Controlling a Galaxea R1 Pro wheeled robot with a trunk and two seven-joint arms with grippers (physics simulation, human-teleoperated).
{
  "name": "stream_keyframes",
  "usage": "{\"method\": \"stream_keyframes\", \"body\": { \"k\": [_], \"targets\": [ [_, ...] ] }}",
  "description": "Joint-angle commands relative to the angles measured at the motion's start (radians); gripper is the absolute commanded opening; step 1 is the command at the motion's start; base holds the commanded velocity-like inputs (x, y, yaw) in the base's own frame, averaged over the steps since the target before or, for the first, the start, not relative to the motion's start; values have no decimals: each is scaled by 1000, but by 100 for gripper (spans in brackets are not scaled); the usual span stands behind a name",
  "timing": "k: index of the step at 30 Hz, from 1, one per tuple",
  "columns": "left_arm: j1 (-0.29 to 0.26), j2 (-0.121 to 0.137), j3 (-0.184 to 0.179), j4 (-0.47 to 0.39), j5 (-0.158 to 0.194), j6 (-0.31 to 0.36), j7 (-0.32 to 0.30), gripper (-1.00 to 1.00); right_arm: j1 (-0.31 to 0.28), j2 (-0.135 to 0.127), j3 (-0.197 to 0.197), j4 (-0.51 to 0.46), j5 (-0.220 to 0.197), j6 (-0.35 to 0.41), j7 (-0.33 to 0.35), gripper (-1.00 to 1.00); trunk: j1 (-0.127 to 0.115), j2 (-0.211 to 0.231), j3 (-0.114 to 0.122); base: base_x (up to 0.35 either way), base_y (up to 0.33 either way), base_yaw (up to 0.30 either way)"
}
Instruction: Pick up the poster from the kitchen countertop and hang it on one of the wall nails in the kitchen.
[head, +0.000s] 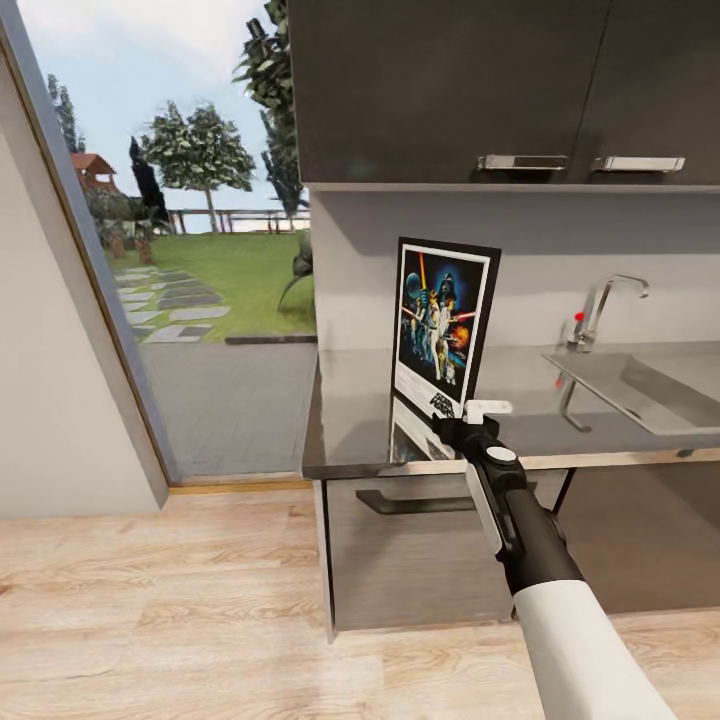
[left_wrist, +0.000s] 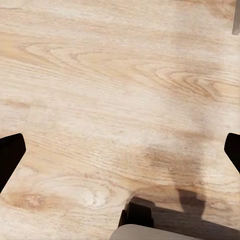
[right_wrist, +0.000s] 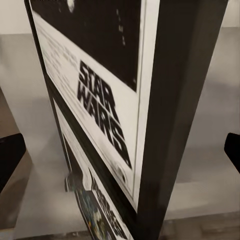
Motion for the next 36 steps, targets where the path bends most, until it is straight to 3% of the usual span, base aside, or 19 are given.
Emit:
{"method": "stream_keyframes", "body": {
  "k": [1,5,6,33,34,36],
  "targets": [
    [0,0,1,-1,0,-2,-1,100,-1,0,1,-1,5,6,-3,100,0,0,-1,2,1,0],
    [0,0,1,-1,0,-2,-1,100,-1,0,1,-2,5,6,-3,100,0,0,-1,0,0,0],
    [0,0,1,-1,0,-2,-1,100,-1,0,1,-2,5,6,-3,-100,0,0,-1,0,0,0],
    [0,0,1,-2,0,-2,-1,100,-1,0,1,-12,5,9,-4,-100,0,0,-1,0,0,0],
    [0,0,1,-2,0,-2,-1,100,-1,1,2,-59,5,17,-5,-100,0,0,-1,0,0,0],
    [0,0,1,-2,0,-2,-1,100,-1,1,2,-62,5,17,-5,-100,0,0,-1,0,0,0]
  ]
}}
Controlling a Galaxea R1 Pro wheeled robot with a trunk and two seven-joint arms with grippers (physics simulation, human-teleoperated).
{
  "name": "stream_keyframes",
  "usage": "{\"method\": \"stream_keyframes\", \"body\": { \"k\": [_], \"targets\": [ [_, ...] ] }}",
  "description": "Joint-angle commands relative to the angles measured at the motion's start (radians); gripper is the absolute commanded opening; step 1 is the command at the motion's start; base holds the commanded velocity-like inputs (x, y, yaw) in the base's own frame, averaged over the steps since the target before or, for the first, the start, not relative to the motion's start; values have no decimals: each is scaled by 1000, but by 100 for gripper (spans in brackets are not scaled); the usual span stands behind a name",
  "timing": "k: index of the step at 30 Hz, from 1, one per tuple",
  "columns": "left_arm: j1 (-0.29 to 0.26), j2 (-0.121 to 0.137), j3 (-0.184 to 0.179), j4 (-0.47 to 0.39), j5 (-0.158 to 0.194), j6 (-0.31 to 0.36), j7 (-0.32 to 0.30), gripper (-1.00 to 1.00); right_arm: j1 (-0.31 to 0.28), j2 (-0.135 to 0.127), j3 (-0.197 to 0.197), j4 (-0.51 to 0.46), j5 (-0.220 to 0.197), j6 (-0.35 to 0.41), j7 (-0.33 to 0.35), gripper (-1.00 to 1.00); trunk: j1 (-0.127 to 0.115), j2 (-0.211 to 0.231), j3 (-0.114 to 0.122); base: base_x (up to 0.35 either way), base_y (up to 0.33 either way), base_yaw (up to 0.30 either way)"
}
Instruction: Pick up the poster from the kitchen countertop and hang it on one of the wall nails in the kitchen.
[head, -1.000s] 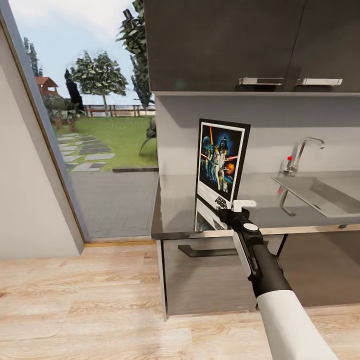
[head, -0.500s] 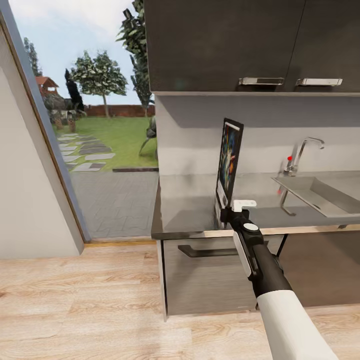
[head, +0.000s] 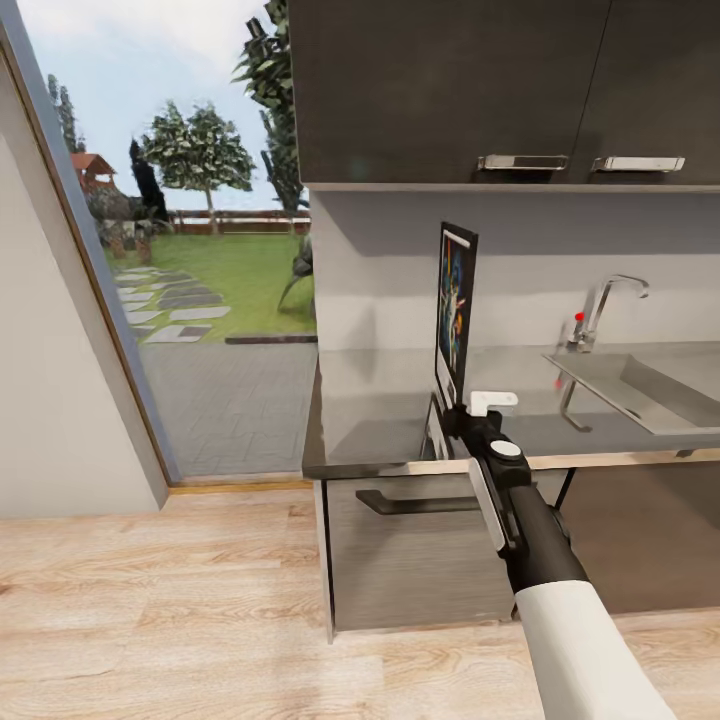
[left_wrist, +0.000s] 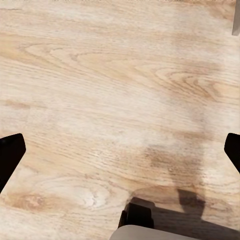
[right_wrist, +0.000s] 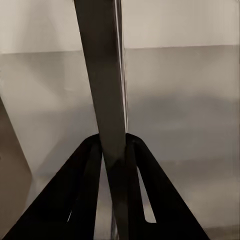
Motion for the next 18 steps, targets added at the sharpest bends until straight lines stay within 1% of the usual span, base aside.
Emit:
{"method": "stream_keyframes", "body": {
  "k": [1,7,13,18],
  "targets": [
    [0,0,1,-1,0,-2,-1,100,-1,0,1,-2,3,6,-1,-100,0,0,-1,0,0,0],
    [0,0,1,-1,0,-2,-1,100,-1,0,1,-5,3,7,-2,-100,0,0,-1,-25,0,0],
    [0,0,4,-1,0,-2,-1,100,-1,0,1,-5,3,8,-2,-100,0,0,-1,-202,0,7],
    [0,0,6,-1,0,-2,-1,100,-1,0,1,-5,3,8,-2,-100,0,0,-1,-66,0,173]
  ]
}}
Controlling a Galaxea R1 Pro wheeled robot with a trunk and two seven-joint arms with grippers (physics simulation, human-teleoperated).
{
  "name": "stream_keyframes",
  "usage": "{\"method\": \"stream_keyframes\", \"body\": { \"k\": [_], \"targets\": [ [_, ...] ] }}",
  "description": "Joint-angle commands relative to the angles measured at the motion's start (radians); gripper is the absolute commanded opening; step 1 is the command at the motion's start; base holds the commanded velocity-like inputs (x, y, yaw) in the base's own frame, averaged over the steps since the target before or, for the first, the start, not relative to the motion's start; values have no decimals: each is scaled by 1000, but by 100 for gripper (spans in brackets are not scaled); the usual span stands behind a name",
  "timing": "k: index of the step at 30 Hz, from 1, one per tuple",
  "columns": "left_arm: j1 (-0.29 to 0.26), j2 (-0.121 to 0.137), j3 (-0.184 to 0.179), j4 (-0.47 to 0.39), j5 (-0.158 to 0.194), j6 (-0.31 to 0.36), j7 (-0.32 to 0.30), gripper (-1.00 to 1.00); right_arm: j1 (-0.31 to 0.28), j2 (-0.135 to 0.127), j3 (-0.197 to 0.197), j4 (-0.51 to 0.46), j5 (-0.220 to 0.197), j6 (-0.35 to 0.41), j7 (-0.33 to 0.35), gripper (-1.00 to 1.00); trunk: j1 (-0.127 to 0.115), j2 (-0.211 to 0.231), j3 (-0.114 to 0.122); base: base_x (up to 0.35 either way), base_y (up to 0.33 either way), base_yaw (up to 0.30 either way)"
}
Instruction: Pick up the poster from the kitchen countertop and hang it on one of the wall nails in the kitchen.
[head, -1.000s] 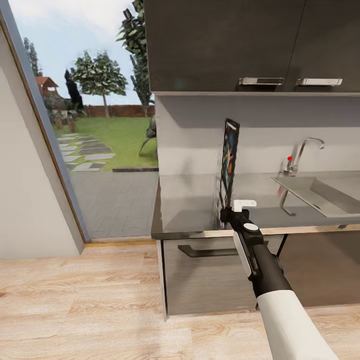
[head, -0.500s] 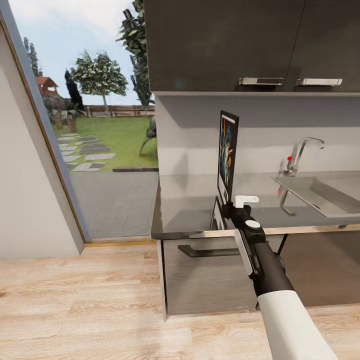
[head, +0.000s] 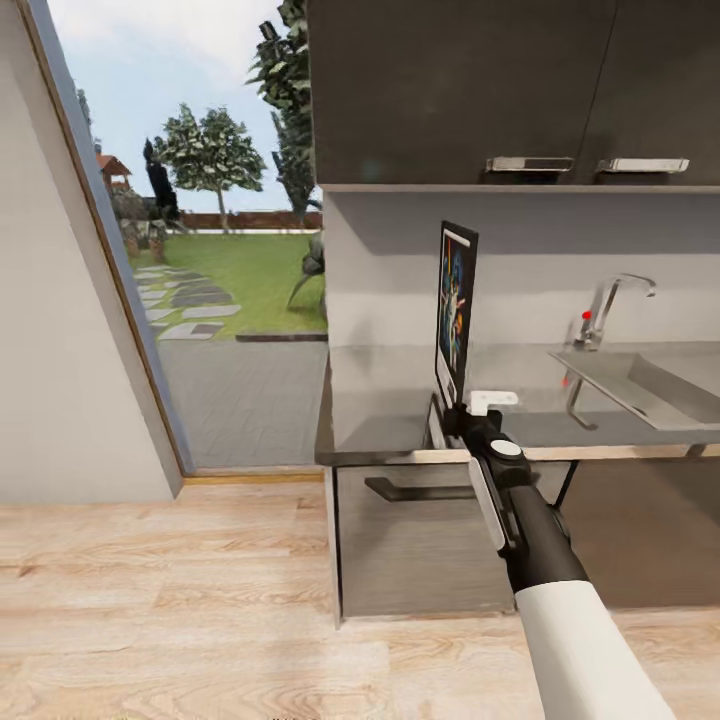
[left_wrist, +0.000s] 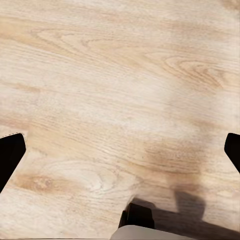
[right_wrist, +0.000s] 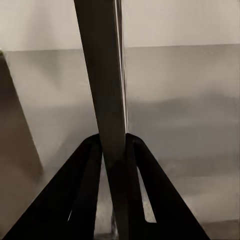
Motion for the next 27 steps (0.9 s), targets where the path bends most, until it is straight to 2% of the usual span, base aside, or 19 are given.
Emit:
{"method": "stream_keyframes", "body": {
  "k": [1,8,27],
  "targets": [
    [0,0,1,-1,0,-2,-1,100,-1,0,1,-1,3,6,-1,-100,0,-1,-1,-17,0,256],
    [0,0,1,-1,0,-2,-1,100,-1,0,1,-1,3,6,-1,-100,0,-1,-1,-4,194,278],
    [0,0,1,-1,0,-2,-1,100,-1,1,2,-1,3,6,-1,-100,0,-1,-1,0,289,284]
  ]
}}
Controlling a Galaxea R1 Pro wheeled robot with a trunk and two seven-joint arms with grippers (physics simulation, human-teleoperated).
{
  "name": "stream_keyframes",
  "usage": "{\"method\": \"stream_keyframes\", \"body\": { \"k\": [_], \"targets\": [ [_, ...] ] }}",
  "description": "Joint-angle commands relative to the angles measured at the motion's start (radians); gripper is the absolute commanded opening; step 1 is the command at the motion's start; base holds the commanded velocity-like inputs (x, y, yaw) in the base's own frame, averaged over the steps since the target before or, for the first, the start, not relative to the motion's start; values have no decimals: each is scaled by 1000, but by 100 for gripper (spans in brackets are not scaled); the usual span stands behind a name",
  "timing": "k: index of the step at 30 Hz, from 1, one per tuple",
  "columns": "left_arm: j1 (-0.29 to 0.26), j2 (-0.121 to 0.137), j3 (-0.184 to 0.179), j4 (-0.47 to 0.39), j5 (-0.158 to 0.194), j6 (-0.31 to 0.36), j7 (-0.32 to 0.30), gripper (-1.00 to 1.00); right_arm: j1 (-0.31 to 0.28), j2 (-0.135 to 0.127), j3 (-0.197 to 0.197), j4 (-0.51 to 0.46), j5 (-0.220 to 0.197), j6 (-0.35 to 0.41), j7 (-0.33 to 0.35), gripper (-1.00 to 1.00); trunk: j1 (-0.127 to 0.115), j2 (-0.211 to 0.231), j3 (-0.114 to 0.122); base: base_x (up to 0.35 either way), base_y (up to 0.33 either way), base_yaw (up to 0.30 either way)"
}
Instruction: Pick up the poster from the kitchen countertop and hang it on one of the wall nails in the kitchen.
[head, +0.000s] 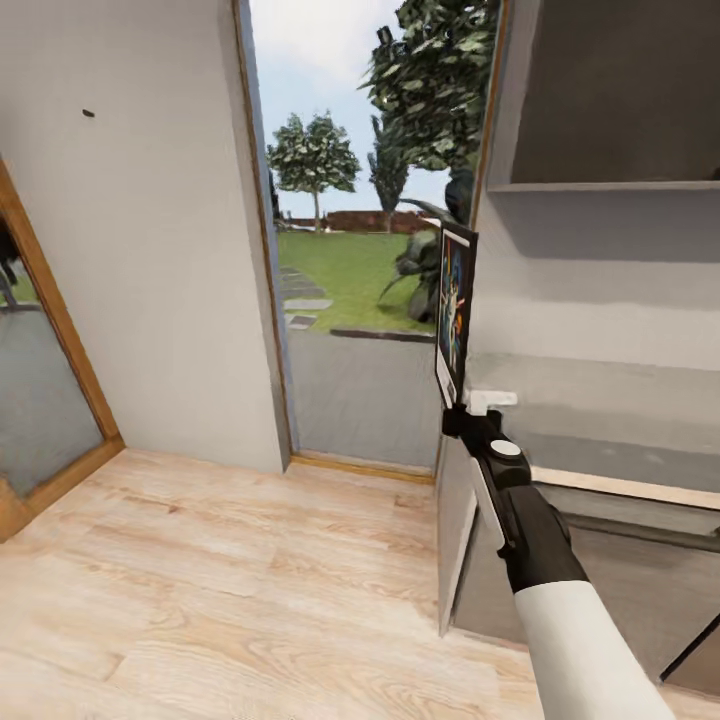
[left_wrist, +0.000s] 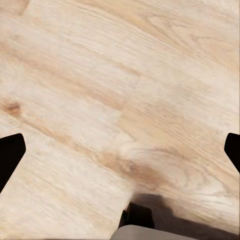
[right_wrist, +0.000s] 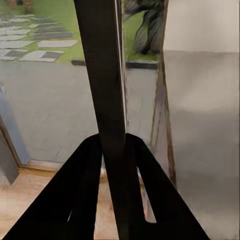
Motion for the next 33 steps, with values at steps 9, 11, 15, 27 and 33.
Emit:
{"method": "stream_keyframes", "body": {
  "k": [9,11,15,27,33],
  "targets": [
    [0,0,0,0,0,-2,-1,100,-1,2,2,0,2,6,-1,-100,0,-1,-1,0,295,285],
    [0,0,0,0,0,-2,-1,100,-1,3,3,0,2,6,0,-100,0,-1,-1,0,295,284],
    [0,0,0,0,0,-2,-1,100,2,4,5,1,1,6,4,-100,0,-1,-1,0,295,165],
    [0,0,0,-5,0,-2,-2,100,112,-4,102,-7,1,-3,313,-100,0,-1,-1,0,111,21],
    [0,-1,-3,-9,2,-2,-3,100,194,-63,104,-38,3,-8,613,-100,0,-1,-1,0,5,1]
  ]
}}
